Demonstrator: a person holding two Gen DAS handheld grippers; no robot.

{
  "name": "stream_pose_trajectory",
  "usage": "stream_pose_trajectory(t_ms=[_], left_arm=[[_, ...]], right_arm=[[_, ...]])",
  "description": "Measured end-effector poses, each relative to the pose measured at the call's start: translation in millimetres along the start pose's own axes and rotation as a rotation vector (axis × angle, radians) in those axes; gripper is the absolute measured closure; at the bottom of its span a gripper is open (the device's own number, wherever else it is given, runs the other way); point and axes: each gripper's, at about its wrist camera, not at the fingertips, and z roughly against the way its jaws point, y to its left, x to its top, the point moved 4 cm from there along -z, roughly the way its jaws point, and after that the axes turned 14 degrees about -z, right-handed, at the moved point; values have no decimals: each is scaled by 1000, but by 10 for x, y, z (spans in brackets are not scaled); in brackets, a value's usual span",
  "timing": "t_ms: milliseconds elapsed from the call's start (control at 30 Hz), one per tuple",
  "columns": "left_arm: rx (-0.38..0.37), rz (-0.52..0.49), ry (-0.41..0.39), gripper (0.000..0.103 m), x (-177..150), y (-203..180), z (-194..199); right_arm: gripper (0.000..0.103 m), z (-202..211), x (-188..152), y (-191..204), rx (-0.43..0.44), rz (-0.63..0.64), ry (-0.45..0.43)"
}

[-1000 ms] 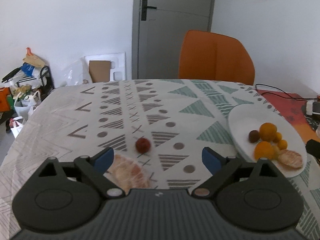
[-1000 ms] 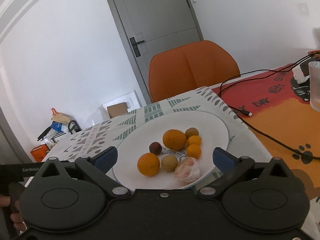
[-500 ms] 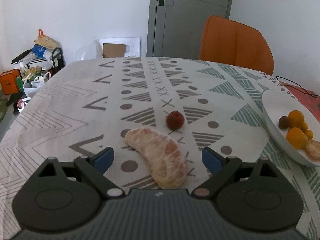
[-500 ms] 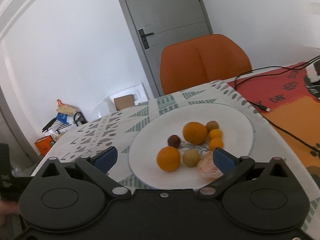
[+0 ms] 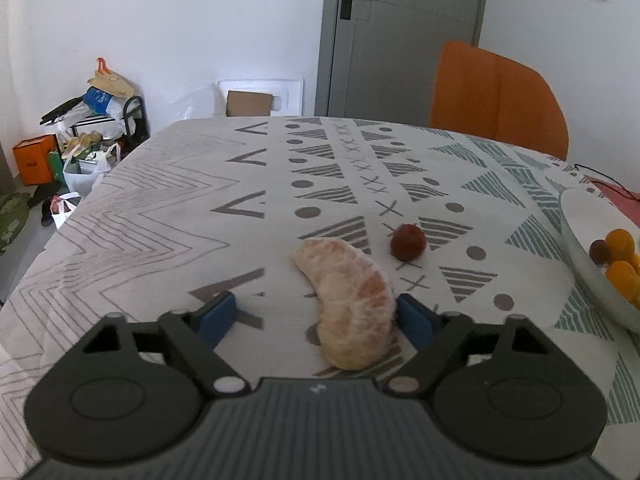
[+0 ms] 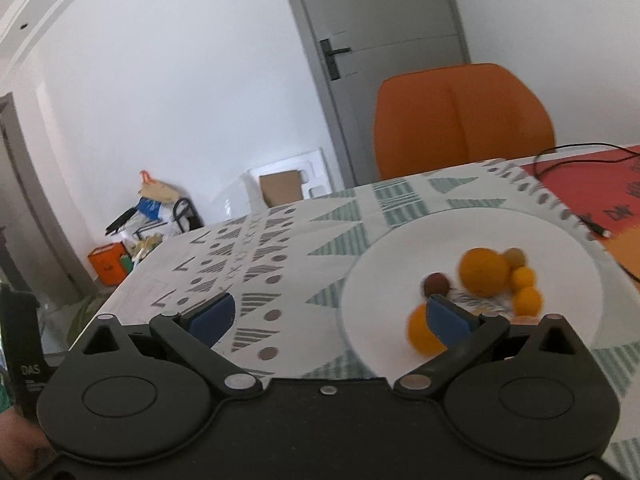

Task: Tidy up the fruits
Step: 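Grasp a peeled pomelo segment with the left tool while the right tool grasps a dark-red fruit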

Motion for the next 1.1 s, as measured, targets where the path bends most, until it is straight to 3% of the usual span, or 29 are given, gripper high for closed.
stream_pose_trajectory(t_ms=[33,100,167,333,733,867,1067,1100], left_arm=[[3,0,-4,32,-4,23,12],[3,0,-18,55,-12,81,29],[-13,12,-26,62,-10,158,31],[-81,94,-45,64,-18,378,87],[-66,178,-115,65,-45,819,286],[-65,199,-119,65,-60,899,295],[-76,232,-107,65,-127,947,280],[-81,237,-98,65,-142,960,268]], right_arm=[[0,-28,-16,38,4,5,7],[0,-94,-43,121,13,19,20],[0,-162,-70,226,22,41,33],[3,-323,-118,435,45,90,71],[31,-816,-286,824,67,149,184],[44,-955,-323,900,65,154,214],[49,-1107,-378,1002,60,181,237],[54,-1127,-387,1014,58,188,239]])
